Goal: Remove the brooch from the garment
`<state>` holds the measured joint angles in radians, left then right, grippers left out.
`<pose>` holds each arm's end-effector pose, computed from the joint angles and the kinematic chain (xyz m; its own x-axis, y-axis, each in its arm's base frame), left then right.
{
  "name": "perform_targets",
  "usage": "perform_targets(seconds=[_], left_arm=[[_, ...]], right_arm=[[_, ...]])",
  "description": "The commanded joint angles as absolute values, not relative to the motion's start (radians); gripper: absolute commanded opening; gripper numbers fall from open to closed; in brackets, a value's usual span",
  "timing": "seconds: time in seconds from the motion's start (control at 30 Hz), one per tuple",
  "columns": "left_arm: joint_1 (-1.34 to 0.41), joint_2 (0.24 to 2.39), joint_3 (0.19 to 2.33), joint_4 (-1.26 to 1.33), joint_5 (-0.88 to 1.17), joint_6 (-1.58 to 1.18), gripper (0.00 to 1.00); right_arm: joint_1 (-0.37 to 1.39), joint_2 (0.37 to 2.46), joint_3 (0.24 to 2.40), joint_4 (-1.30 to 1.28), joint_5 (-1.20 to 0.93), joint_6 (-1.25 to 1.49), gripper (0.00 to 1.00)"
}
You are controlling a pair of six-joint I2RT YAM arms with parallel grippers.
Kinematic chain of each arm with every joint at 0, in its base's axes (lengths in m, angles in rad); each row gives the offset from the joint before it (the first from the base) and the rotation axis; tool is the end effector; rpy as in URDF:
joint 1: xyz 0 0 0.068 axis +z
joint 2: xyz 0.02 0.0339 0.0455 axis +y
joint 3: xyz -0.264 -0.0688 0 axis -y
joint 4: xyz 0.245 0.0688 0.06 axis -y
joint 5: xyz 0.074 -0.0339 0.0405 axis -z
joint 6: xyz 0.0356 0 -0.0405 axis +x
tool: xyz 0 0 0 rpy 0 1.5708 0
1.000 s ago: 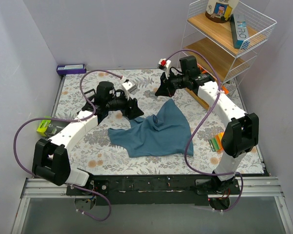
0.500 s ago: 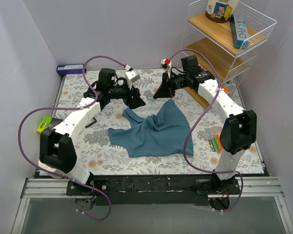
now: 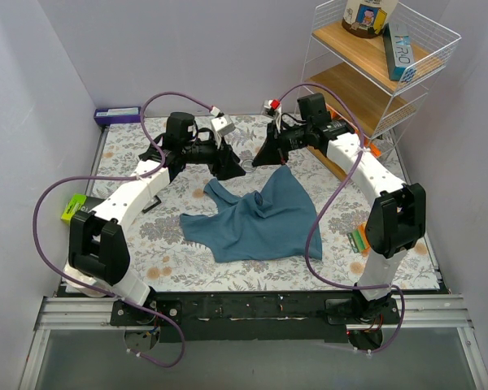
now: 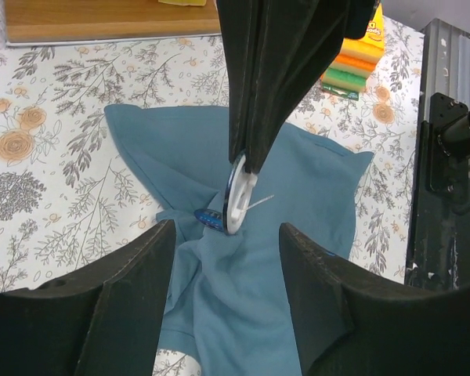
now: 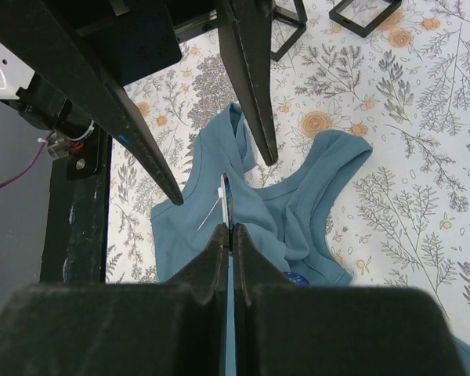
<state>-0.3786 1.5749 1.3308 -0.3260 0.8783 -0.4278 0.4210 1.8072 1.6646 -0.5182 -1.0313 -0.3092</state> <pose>0.3195 -0.1566 0.3243 -0.8040 0.0348 -0.5936 0.5545 0.4046 -0.7272 0.3578 0.1937 0.3381 -0.2816 -0.2974 -0.9123 -0.9593 0.1066 0.2614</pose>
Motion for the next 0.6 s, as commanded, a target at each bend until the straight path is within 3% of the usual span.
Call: perform_targets(seconds=[0.0,0.57], left_arm=[[-0.382,1.583,1.373,-0.287,0.933,-0.442,0.53],[-0.382,1.629,1.404,-0.291,1.003,-0.411,0.33]], right_arm=[[0.433,1.787,1.655,-0.482,-1.035,-0.305,0.01],[0.442,1.763,1.62,-0.469,-1.026,-0.296,0.01]])
